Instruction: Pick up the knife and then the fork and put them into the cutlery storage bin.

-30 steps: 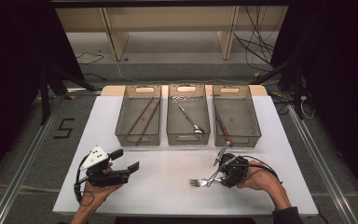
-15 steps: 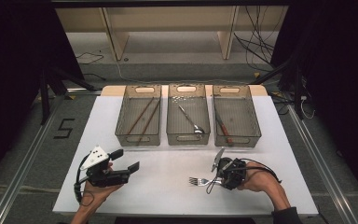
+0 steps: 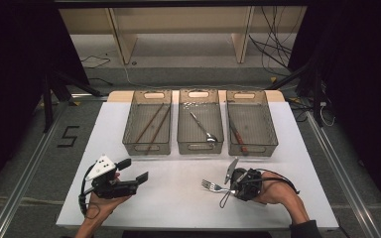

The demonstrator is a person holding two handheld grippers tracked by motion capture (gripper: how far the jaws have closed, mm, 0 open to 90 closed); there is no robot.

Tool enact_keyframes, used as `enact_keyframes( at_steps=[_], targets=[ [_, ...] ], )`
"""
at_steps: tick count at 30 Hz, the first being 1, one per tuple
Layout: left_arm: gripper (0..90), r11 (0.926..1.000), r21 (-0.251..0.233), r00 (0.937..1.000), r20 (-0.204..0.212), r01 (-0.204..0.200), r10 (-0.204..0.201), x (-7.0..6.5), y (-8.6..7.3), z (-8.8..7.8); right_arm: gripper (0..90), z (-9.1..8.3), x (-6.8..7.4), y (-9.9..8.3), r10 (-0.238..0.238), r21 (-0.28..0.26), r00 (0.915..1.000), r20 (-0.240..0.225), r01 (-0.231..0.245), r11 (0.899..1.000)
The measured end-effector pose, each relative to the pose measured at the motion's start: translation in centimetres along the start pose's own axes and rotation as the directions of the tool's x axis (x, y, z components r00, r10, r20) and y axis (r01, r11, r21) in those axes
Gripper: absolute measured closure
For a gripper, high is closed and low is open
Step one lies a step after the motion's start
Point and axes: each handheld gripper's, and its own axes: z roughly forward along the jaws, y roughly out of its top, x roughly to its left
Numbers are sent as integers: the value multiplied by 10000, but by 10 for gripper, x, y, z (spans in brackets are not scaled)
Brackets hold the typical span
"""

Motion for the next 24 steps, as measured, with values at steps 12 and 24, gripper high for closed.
enact_keyframes(
  at_steps=[12,24],
  targets=[
    [157,10000,-23,10000,-19,19,-19,0,0,0,778,-22,-8,-1,922,-1684,9932,706,-792,9825],
    [157,10000,-18,10000,-42,0,0,1,0,-1,778,-29,-16,-4,2109,-2315,9749,714,-1895,9542]
  ],
)
